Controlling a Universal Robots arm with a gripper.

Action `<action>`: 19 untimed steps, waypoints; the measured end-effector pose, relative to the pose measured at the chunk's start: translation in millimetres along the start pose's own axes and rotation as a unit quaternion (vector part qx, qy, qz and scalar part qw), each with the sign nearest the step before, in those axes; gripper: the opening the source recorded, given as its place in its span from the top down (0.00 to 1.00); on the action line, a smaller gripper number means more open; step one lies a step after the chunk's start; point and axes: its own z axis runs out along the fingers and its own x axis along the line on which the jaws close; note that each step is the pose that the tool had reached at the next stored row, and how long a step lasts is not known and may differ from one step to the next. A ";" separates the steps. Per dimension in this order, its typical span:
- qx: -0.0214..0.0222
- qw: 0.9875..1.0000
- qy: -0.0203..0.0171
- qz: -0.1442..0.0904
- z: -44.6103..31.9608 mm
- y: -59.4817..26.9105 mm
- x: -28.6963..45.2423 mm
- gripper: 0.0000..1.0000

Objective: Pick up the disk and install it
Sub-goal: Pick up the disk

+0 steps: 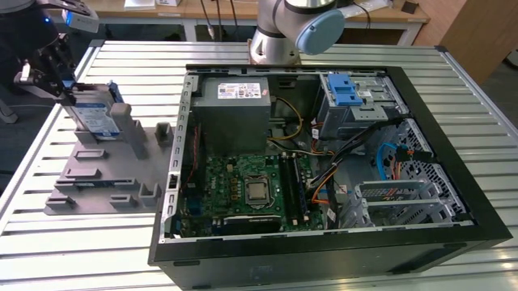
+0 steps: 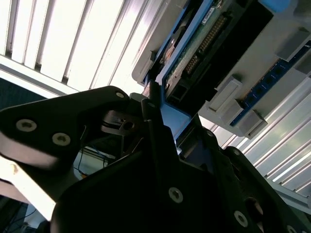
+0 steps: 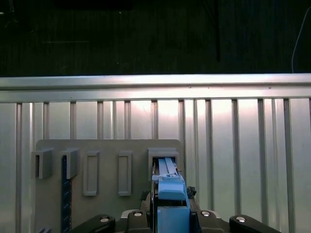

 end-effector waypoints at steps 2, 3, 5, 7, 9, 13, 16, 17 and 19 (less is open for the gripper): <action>0.000 1.000 0.000 0.000 -3.1 0.1 -0.1 0.64; 0.000 1.000 0.000 0.000 -4.8 0.1 -0.1 0.64; 0.000 1.000 0.000 0.000 -7.7 0.2 -0.2 0.64; 0.000 1.000 0.000 0.000 -10.1 0.2 -0.3 0.64; 0.000 1.000 0.000 0.000 -12.2 0.3 -0.3 0.64; 0.000 1.000 0.000 0.000 -15.2 0.4 -0.4 0.64; 0.000 1.000 0.000 0.000 -20.9 0.5 -0.5 0.64; 0.000 1.000 0.000 0.000 -21.3 0.5 -0.5 0.64; 0.000 1.000 0.000 0.000 -22.0 0.6 -0.6 0.64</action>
